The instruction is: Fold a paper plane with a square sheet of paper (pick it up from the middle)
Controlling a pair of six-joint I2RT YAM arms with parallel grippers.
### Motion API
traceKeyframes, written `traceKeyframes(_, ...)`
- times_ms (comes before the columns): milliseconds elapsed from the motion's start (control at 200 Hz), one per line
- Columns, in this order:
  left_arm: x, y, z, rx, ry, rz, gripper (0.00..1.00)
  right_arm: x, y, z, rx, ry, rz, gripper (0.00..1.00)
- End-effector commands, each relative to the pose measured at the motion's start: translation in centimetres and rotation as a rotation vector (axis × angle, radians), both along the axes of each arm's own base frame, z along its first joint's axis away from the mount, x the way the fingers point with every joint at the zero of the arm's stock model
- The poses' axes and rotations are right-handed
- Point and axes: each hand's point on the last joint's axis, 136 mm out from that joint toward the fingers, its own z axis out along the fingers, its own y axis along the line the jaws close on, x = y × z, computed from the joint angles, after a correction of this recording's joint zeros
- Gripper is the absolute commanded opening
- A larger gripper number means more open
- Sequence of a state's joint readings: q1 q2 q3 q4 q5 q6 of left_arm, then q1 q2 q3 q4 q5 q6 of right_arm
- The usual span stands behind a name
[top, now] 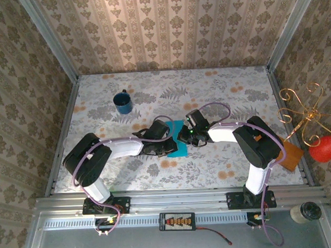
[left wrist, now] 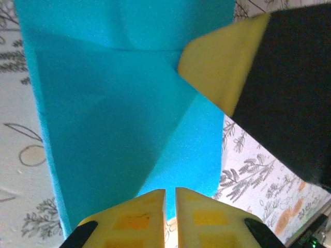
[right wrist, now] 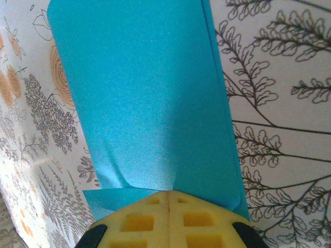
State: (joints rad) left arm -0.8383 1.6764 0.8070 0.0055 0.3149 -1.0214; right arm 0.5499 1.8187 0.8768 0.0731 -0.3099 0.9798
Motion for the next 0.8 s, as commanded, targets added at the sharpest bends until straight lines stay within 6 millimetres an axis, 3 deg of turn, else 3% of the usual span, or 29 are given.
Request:
traceKeyframes(0,0.4,0.1,-0.7,0.013,-0.006,0.029,0.12,-3.5,-4.6,-5.7,-0.213,0.161,-0.071,0.02)
traceKeyframes(795,-0.1,1.4,-2.3,0.061,0.025,0.019,0.11,-3.7,-5.1,-6.3,-0.231,0.179,-0.077,0.02)
